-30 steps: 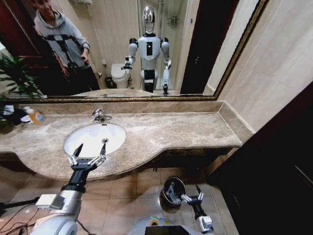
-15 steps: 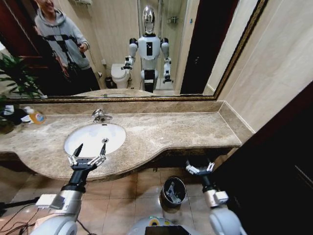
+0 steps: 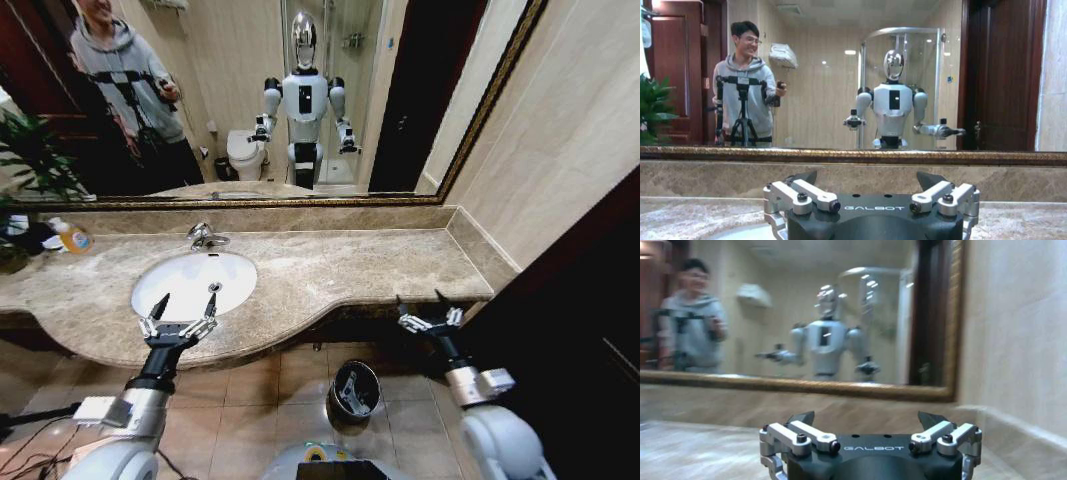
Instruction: Pick up the trash from the sink and place it in the trash bin.
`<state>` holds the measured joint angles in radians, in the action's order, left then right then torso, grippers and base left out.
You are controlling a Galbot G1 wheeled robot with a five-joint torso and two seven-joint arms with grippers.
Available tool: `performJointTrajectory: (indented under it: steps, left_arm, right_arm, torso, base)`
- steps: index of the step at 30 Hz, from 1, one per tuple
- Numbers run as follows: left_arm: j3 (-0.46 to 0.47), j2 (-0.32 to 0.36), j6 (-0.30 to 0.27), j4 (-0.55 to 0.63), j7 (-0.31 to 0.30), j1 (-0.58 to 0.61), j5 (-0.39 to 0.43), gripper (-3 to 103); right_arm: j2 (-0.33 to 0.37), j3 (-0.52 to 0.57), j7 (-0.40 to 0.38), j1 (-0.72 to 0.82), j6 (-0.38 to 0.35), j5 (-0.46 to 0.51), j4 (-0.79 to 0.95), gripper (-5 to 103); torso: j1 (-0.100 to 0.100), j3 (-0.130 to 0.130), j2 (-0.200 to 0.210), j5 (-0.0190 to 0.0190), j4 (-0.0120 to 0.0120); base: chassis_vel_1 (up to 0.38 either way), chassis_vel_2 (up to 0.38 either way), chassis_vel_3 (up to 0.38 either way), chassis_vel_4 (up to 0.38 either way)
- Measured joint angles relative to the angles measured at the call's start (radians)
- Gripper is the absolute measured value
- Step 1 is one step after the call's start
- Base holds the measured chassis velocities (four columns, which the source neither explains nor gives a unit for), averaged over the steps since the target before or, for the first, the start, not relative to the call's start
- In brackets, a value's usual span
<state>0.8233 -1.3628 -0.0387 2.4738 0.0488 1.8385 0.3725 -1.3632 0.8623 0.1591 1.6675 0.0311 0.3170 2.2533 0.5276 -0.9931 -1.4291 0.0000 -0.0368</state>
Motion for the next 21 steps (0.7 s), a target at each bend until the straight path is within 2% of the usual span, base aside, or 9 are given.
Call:
performJointTrajectory:
  steps: [5, 7, 21]
  left_arm:
    - [0.0, 0.0, 0.0, 0.0, 0.0, 0.0, 0.0, 100]
    - [0.0, 0.0, 0.0, 0.0, 0.0, 0.0, 0.0, 100]
    - [0.0, 0.0, 0.0, 0.0, 0.0, 0.0, 0.0, 100]
  right_arm:
    - [-0.028, 0.044, -0.012, 0.025, -0.007, 0.008, 0.02, 100]
    - [-0.059, 0.049, -0.012, 0.076, 0.001, -0.001, 0.053, 100]
    - [-0.07, 0.046, -0.013, 0.094, 0.013, -0.014, 0.064, 100]
  torso:
    - [0.0, 0.0, 0.0, 0.0001, -0.0001]
    - [0.0, 0.0, 0.0, 0.0, 0.0002]
    - [0.0, 0.0, 0.0, 0.0, 0.0]
  base:
    - [0.0, 0.0, 0.0, 0.0]
    - [0.0, 0.0, 0.0, 0.0]
    - [0.0, 0.0, 0.0, 0.0]
